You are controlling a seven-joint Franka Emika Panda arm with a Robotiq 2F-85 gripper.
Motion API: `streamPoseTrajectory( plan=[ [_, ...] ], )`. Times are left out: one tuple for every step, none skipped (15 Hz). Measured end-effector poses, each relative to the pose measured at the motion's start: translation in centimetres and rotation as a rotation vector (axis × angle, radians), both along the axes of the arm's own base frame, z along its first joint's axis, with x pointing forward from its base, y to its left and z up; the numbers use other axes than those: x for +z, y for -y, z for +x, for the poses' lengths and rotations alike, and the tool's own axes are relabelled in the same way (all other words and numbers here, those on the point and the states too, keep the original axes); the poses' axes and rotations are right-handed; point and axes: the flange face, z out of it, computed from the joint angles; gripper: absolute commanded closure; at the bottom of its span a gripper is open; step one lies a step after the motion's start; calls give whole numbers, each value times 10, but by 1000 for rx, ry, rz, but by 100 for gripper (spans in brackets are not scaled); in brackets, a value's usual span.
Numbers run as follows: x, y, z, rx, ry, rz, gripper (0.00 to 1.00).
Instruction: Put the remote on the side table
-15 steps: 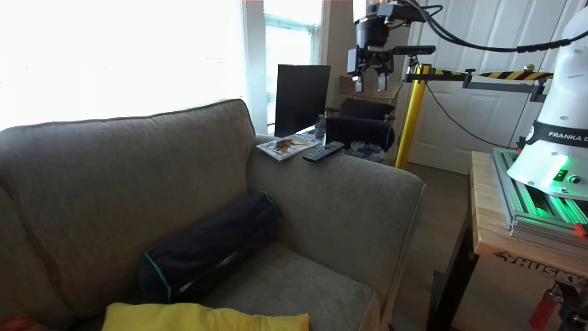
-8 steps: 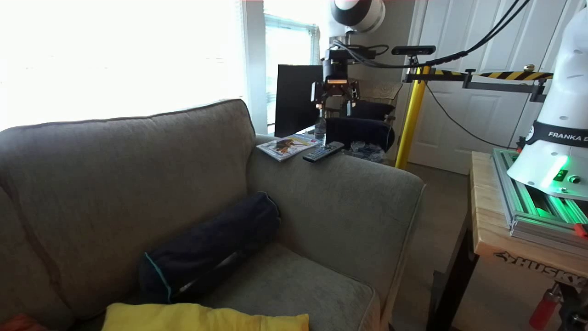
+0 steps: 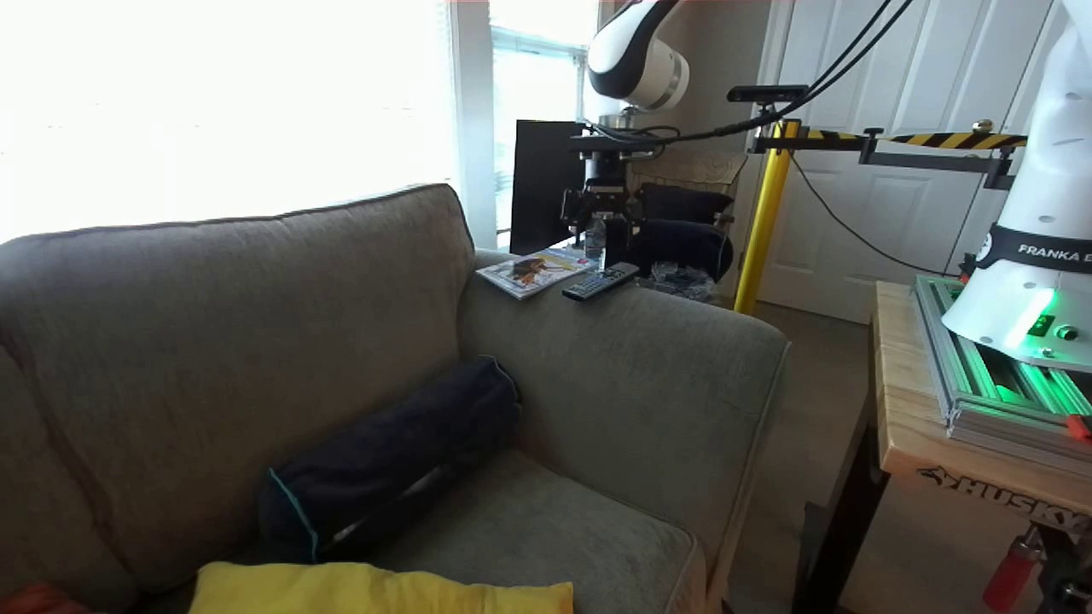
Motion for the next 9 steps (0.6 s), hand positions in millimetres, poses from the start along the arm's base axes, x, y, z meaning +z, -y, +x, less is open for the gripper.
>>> streamPoseTrajectory(
  plan=[
    [-8, 8, 0, -49, -4, 8, 0],
    [-16, 16, 0, -97, -10, 17, 0],
    [-24, 25, -1, -148, -15, 26, 0],
    [-31, 32, -1, -197, -20, 35, 0],
    [-38, 38, -2, -245, -25, 45, 0],
    [-43, 43, -3, -295, -28, 54, 0],
    [-48, 47, -3, -344, -32, 64, 0],
    [-53, 50, -4, -394, -36, 75, 0],
    [-56, 52, -5, -441, -39, 85, 0]
  ],
)
